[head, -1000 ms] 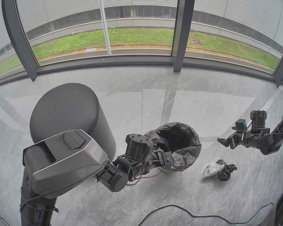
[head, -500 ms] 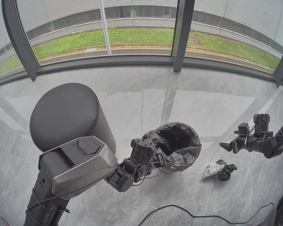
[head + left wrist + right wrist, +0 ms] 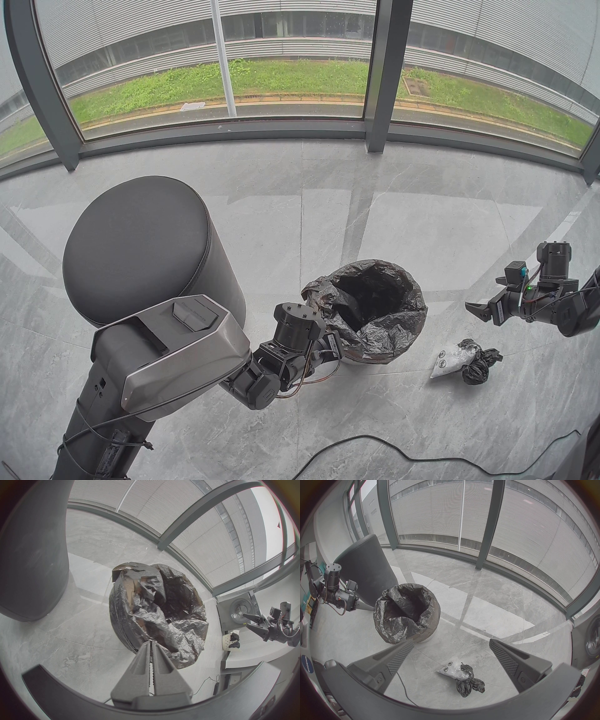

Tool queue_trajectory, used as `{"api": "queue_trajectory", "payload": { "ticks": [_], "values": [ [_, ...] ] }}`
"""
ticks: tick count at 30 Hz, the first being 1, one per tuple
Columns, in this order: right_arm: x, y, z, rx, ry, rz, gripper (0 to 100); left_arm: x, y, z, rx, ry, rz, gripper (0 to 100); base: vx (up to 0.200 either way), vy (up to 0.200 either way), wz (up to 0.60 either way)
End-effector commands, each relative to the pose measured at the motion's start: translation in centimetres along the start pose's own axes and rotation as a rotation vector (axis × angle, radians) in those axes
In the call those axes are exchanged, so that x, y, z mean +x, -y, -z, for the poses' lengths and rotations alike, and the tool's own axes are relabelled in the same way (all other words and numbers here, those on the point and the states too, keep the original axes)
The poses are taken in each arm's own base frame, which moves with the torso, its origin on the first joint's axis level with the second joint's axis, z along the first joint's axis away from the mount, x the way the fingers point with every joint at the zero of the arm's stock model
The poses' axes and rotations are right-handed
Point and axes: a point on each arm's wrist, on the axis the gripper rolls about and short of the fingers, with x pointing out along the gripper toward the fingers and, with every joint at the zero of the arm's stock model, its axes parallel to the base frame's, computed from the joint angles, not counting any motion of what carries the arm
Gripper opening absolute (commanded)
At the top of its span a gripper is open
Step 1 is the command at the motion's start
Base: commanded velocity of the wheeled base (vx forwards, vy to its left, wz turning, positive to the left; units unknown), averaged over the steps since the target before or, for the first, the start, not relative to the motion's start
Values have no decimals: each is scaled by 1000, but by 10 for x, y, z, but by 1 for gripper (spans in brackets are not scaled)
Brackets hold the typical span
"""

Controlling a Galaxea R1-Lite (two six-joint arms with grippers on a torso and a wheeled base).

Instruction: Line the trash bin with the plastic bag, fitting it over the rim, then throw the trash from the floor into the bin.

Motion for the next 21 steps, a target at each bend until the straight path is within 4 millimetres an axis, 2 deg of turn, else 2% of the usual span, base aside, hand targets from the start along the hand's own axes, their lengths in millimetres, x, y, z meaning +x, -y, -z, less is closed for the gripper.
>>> {"api": "queue_trajectory", "payload": {
  "ticks": [1, 6, 15, 16, 21],
  "values": [
    [0, 0, 2, 3, -5, 0, 100, 2, -5, 4, -1, -6, -18, 0, 0, 0, 0],
    [1, 0, 2, 3, -8, -1, 100, 3, -7, 6, -1, -12, -26, 0, 0, 0, 0],
    [-1, 2, 3, 6, -7, 5, 100, 11, -22, 14, -4, -29, -56, 0, 0, 0, 0],
    [-2, 4, 4, 11, -10, 11, 100, 16, -29, 16, -10, -29, -69, 0, 0, 0, 0],
    [-1, 5, 7, 16, -18, 13, 100, 27, -34, 11, -18, -2, -65, 0, 0, 0, 0]
  ]
}}
